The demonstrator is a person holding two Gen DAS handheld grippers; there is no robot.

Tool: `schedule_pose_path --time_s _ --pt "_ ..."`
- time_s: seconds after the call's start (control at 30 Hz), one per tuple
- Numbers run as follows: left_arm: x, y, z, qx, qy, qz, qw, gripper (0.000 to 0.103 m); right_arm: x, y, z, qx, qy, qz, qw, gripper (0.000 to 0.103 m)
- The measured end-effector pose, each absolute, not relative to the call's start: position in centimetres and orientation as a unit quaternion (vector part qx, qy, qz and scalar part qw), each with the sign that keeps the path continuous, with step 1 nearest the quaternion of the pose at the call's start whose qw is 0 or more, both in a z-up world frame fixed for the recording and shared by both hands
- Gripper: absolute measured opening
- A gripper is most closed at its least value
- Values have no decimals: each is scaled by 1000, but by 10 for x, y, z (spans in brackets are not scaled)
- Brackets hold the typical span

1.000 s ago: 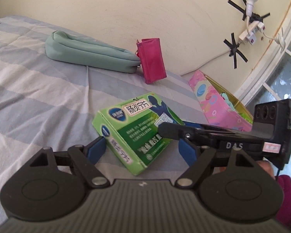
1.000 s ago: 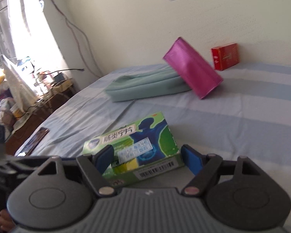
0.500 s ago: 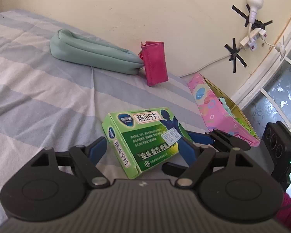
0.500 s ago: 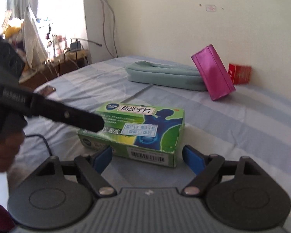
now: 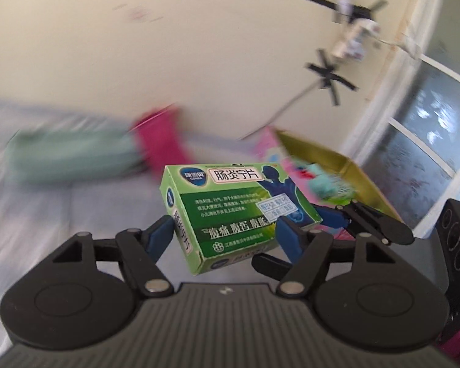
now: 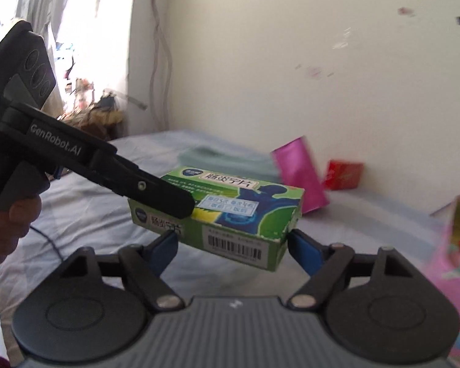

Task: Organize objects
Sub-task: 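Carry the medicine box into the pink tin and open the left gripper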

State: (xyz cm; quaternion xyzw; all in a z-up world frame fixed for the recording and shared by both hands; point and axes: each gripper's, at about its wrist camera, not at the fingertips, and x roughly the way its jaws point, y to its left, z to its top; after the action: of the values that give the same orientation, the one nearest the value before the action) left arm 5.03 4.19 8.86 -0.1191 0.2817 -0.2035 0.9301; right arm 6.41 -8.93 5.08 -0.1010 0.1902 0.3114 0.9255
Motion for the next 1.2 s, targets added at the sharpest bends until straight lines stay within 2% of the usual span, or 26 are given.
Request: schedule_pose_path --time_s 0.3,0.63,0.73,0.83,1.07,1.2 --pt "108 -102 113 -54 263 -319 909 75 64 -208 82 -74 141 160 974 82" --pt "159 -216 79 6 294 -350 889 76 89 -316 57 -24 184 49 981 83" --pt "165 -226 72 31 286 -320 903 77 107 -331 43 -20 191 0 981 83" --pt "167 -217 73 14 291 -317 903 80 114 -347 34 11 190 -13 982 83" --pt "150 -191 71 -9 291 -295 910 80 88 -362 31 60 148 -4 987 83" --pt "130 -179 71 -2 285 -279 917 80 67 -356 39 75 123 2 990 87"
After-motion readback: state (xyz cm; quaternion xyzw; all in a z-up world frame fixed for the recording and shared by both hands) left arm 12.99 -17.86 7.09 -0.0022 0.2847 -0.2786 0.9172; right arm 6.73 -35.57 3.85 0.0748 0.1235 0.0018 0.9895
